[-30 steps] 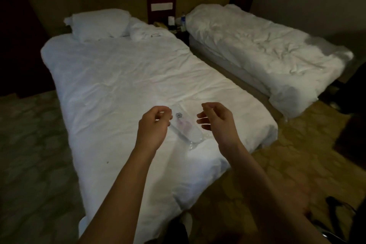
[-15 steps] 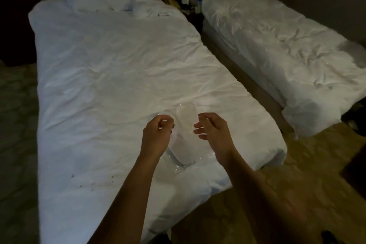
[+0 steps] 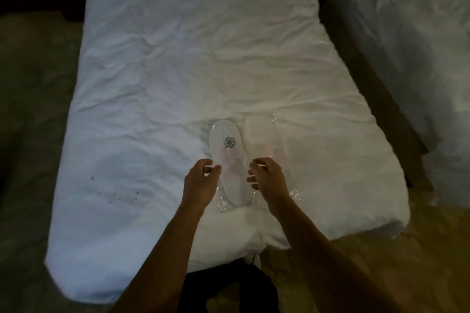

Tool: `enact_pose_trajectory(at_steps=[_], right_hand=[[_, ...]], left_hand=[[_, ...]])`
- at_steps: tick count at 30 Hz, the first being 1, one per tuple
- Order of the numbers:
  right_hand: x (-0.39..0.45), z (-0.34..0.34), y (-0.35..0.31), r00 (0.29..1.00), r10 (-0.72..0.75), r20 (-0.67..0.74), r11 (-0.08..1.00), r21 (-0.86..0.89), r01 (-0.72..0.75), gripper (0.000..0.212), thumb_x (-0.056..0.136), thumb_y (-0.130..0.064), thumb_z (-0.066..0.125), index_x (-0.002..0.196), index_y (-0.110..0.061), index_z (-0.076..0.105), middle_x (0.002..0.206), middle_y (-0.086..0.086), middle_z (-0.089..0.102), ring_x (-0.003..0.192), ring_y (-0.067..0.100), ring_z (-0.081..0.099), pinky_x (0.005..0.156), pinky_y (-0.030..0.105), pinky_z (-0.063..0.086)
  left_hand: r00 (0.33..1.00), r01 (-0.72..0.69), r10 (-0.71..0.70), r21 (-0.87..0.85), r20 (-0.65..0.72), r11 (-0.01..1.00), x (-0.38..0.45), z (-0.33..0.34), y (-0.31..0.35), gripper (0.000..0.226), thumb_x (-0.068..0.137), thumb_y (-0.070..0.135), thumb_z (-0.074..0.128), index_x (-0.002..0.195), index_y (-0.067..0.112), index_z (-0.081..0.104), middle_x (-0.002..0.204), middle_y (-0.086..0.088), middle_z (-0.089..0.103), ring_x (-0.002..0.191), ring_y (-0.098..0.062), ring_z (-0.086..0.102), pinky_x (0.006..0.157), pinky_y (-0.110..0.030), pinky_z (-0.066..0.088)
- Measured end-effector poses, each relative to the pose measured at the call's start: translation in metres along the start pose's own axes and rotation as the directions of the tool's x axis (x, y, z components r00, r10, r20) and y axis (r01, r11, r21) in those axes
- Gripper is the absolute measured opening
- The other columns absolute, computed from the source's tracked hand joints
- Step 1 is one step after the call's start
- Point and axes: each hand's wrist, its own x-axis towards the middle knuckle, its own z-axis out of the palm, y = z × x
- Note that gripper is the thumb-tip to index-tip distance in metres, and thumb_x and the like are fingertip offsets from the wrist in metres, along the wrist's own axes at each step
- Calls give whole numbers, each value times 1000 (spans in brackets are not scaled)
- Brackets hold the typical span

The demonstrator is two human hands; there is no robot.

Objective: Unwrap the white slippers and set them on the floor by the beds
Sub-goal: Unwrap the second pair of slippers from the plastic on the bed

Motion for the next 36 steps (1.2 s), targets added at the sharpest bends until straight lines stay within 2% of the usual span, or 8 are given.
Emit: enact_pose_trajectory(at_steps=[3,7,11,17,21,27,31,36], right_hand=[[25,0,23,997,42,69,997,-66,-37,30,92,-24,57,119,-11,59,104,7,69,75,16,69,66,28,53],[39,0,55,989,90,114,979,-195,-67,33,90,-21,57,121,-13,58,113,10,69,97,26,68,92,45,55],[39,-2,83,974,100,206,947,-320,-29,43,94,-19,57,136,-10,51,131,11,61,117,28,59,102,40,47],[52,16,100,961,87,264,914,-405,28,43,93,-15,54,135,-8,52,133,13,61,121,31,57,95,30,42],[61,27,98,956,67,285,902,-427,64,47,94,-19,53,140,-11,47,139,11,56,125,28,54,105,36,44],[59,24,86,961,79,265,912,-408,37,44,98,-27,47,138,-10,49,136,13,57,123,31,55,105,44,45],[52,32,61,971,105,214,948,-318,-32,50,97,-47,43,130,-12,56,126,11,63,107,25,61,95,39,49],[46,48,9,971,90,220,980,-193,-47,56,90,-52,54,131,-13,52,124,8,64,101,22,63,86,38,54]], left_hand=[[993,105,-102,47,-50,993,5,22,-26,59,89,38,64,142,19,42,133,-8,57,113,-27,60,85,-31,47],[975,220,-216,122,-47,968,16,51,-54,76,89,37,65,152,15,27,151,-13,41,134,-32,45,103,-37,40],[958,288,-285,165,-41,943,28,73,-71,79,88,34,67,152,11,25,152,-16,40,135,-35,44,103,-40,40],[952,305,-301,83,-49,949,48,89,-82,72,84,26,72,144,6,37,138,-15,56,122,-33,56,101,-42,48],[958,286,-287,-26,-23,958,61,95,-83,62,80,24,74,133,3,50,130,-14,61,115,-33,60,99,-47,51],[958,286,-285,-67,11,956,62,97,-83,36,81,22,74,109,-1,70,98,-13,72,90,-28,68,77,-28,54],[978,174,-183,-94,-96,980,47,91,-68,18,84,26,70,73,12,67,66,0,64,61,-15,59,45,-12,40],[940,-13,20,24,-339,1000,31,81,-24,23,92,30,60,92,10,72,85,-3,66,69,-16,63,60,-24,47]])
